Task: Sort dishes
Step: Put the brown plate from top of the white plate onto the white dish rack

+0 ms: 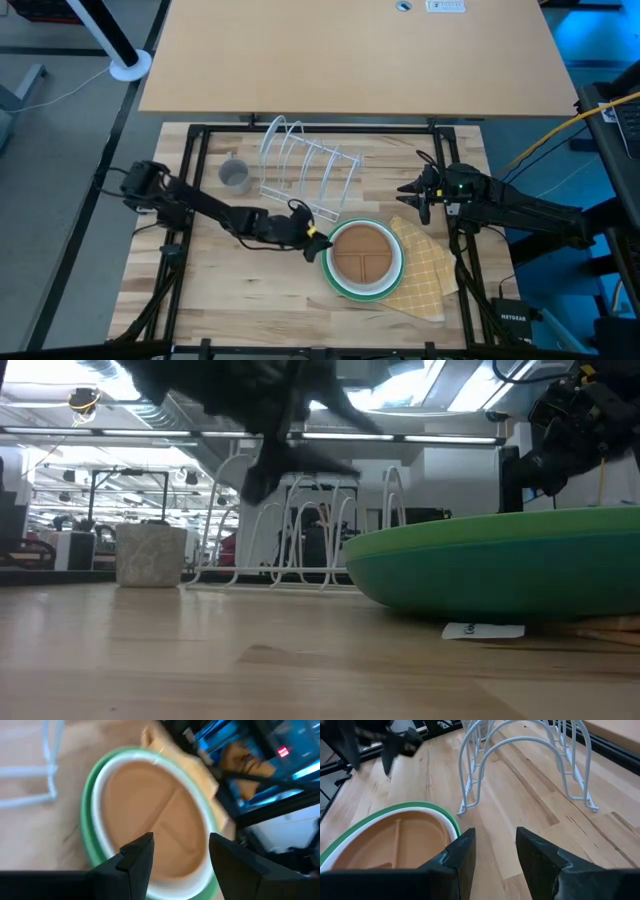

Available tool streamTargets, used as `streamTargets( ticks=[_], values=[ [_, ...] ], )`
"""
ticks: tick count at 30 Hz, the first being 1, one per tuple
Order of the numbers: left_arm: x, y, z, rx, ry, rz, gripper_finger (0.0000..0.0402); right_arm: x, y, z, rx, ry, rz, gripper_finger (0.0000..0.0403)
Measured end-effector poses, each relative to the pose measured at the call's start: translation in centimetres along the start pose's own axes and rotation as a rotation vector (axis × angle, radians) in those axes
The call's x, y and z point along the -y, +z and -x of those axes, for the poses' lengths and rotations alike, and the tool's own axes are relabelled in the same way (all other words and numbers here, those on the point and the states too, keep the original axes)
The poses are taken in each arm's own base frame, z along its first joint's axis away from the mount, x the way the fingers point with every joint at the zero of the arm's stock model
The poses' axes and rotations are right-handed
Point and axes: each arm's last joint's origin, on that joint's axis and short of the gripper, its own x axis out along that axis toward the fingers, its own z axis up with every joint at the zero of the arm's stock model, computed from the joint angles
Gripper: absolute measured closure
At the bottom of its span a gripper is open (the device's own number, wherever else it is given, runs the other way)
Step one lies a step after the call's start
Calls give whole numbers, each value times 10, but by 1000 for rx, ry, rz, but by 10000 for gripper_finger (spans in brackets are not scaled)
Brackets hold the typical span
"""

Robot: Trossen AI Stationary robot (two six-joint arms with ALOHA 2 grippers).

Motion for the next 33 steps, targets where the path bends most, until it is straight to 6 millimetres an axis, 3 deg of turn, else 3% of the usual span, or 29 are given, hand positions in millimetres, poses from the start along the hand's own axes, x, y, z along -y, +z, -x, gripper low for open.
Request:
streamTargets(
  ticks=[9,21,29,33],
  values=[
    [-7,-17,-10,-43,35,35,219,0,0,0,1,0,0,258],
    [25,-13,-15,-28,-47,-54,219,-1,0,0,-2,20,0,258],
    [44,-16,-45,-133,-17,-349,219,-1,0,0,-5,46,0,258],
    [52,-10,-44,-264,59,-569,219,-1,0,0,-6,47,0,258]
  ],
)
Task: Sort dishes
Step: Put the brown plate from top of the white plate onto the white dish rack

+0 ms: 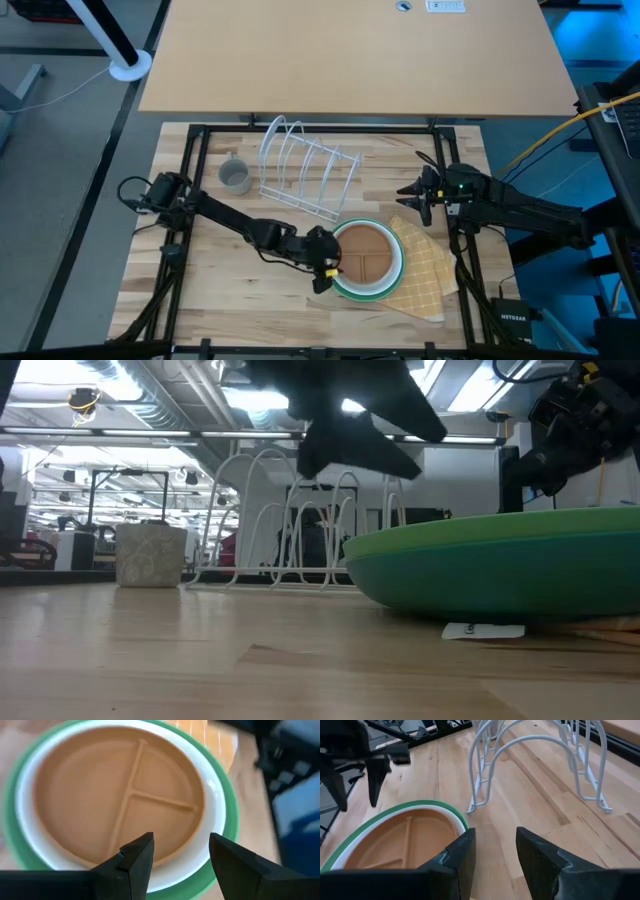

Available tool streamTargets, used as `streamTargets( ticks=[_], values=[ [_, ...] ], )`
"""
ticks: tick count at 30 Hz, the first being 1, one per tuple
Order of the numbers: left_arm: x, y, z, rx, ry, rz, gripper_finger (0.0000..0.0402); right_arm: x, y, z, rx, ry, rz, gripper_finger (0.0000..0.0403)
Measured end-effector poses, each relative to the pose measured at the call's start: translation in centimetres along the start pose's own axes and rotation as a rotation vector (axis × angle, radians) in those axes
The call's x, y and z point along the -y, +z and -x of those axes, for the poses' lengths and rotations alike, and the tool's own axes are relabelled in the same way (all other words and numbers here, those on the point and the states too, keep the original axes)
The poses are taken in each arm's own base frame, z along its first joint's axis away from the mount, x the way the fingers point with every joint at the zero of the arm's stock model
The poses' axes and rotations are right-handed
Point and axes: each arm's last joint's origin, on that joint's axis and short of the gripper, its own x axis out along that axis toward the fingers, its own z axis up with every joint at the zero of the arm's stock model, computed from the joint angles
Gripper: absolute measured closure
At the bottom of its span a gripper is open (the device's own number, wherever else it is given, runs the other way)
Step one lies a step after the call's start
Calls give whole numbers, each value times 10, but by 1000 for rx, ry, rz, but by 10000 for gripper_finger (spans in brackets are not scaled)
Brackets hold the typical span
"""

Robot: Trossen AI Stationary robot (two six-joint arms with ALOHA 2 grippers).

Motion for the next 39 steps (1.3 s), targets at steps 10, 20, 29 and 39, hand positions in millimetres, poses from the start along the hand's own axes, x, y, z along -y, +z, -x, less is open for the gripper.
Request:
streamTargets(
  ticks=[10,20,29,39],
  values=[
    [6,15,9,-64,17,-476,219,0,0,0,0,0,1,258],
    [3,-3,-18,-124,-44,-563,219,0,0,0,1,0,1,258],
    [0,-8,-30,-117,-51,-635,225,0,0,0,-1,-1,1,258],
    [-7,-5,-32,-122,-43,-707,279,0,0,0,0,-2,1,258]
  ],
)
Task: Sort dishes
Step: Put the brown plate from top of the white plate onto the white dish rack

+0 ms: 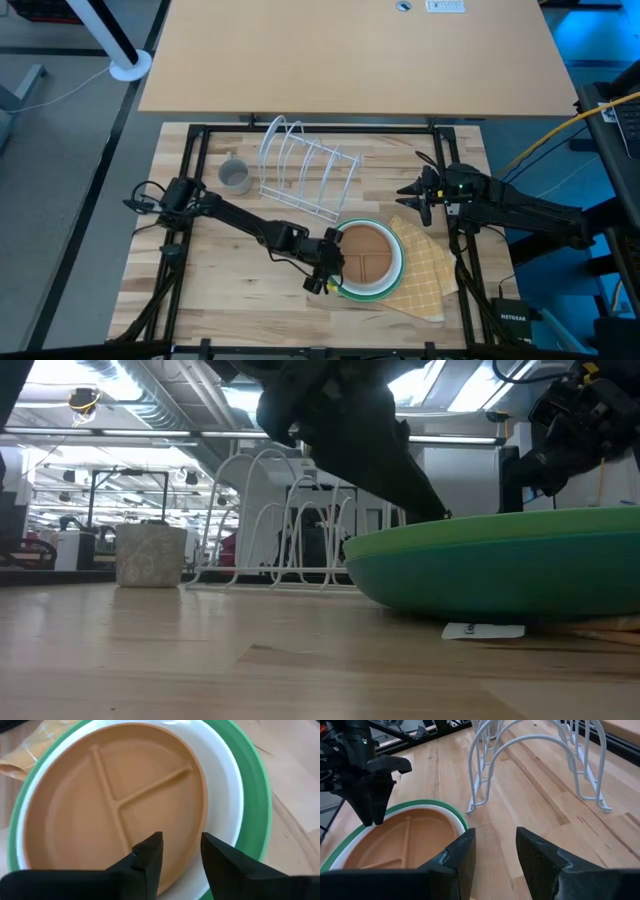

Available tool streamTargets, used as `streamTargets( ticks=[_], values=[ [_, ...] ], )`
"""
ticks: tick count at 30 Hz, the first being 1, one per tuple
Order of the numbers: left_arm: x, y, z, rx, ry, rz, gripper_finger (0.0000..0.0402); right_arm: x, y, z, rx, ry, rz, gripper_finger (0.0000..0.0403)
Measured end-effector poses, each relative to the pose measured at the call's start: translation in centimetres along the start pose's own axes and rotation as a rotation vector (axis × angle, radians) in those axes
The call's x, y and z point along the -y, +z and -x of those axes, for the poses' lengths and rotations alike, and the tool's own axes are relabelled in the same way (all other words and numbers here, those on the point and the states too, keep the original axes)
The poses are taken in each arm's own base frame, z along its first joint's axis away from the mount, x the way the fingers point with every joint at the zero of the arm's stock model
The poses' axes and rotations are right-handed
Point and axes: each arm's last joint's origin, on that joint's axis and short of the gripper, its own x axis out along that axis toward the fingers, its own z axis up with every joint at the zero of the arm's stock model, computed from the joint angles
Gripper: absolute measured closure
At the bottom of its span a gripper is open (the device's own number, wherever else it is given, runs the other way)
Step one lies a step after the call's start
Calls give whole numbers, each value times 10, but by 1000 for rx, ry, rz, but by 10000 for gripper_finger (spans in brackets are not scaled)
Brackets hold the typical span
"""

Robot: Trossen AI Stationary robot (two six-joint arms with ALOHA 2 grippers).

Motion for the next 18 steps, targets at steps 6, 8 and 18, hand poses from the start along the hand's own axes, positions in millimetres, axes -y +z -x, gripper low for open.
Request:
streamTargets(
  ticks=[6,8,18],
  values=[
    [-2,-1,-1,-1,-16,14,288,0,0,0,0,0,0,258],
    [-2,-1,-1,-1,-20,27,288,0,0,0,0,0,0,258],
    [1,-5,-6,-17,-28,-36,288,0,0,0,0,-1,0,258]
  ],
)
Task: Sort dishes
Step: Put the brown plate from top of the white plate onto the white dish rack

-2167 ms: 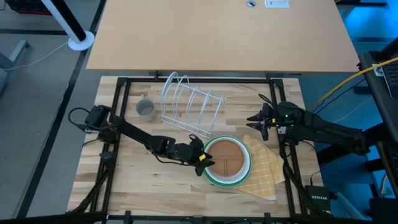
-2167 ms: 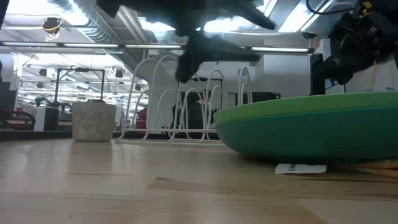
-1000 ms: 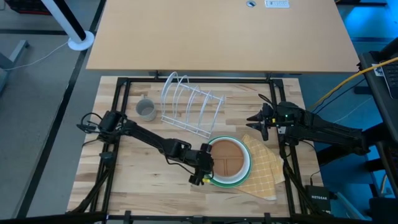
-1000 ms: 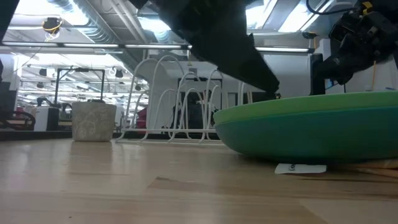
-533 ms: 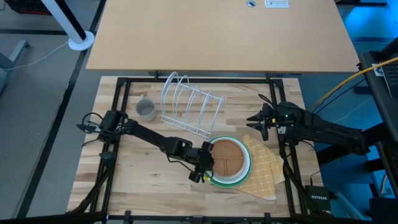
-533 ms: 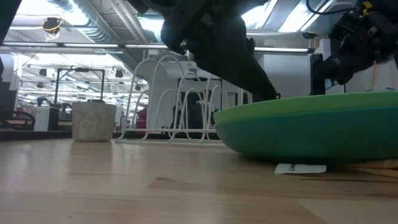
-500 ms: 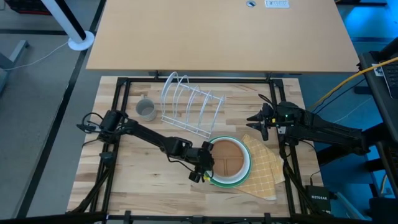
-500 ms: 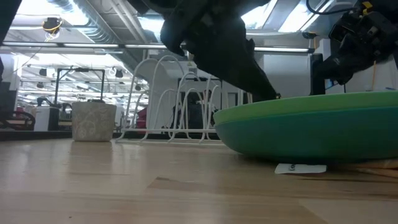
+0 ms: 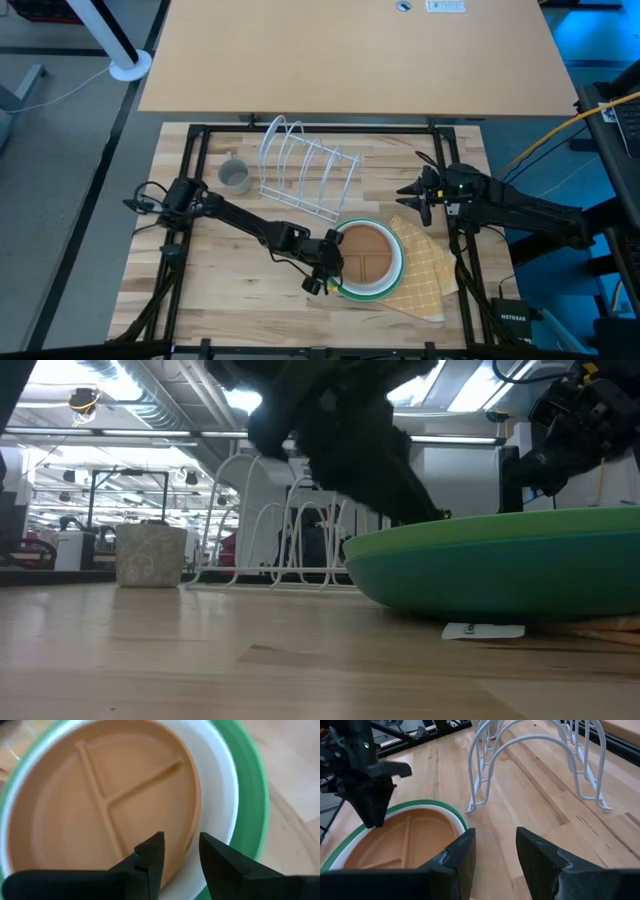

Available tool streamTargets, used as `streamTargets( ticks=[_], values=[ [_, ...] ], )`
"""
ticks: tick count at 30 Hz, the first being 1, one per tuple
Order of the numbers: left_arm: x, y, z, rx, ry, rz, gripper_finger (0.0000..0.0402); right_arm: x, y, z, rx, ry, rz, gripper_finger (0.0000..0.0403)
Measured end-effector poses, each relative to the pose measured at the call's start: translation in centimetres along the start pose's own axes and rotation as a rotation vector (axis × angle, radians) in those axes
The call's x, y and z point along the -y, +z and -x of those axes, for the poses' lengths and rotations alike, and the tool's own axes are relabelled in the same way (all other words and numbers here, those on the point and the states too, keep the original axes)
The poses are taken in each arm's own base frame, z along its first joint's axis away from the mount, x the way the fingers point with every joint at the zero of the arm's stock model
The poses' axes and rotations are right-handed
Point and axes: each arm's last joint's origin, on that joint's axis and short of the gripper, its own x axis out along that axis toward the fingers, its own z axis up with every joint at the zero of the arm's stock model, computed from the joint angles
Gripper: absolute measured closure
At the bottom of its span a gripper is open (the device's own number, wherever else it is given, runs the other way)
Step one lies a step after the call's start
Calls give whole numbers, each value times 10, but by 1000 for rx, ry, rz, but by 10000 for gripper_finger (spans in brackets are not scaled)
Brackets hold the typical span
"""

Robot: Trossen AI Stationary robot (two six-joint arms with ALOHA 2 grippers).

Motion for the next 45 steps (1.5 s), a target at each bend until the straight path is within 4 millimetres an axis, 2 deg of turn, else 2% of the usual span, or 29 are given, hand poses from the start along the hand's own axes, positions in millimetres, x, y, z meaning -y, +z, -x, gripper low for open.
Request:
streamTargets(
  ticks=[14,17,24,32,40,45],
  values=[
    [4,-10,-15,-40,-23,-62,293,0,0,0,0,0,0,258],
    [4,-10,-15,-37,-22,-77,314,0,0,0,0,0,0,258],
    [1,2,-12,3,-10,-66,390,0,0,0,0,0,0,258],
    [-5,17,-7,48,4,-9,396,0,0,0,1,-1,0,258],
    [-11,36,6,113,10,204,398,0,0,0,1,0,1,258],
    [-18,56,37,211,14,323,398,0,0,0,2,-12,2,258]
  ],
)
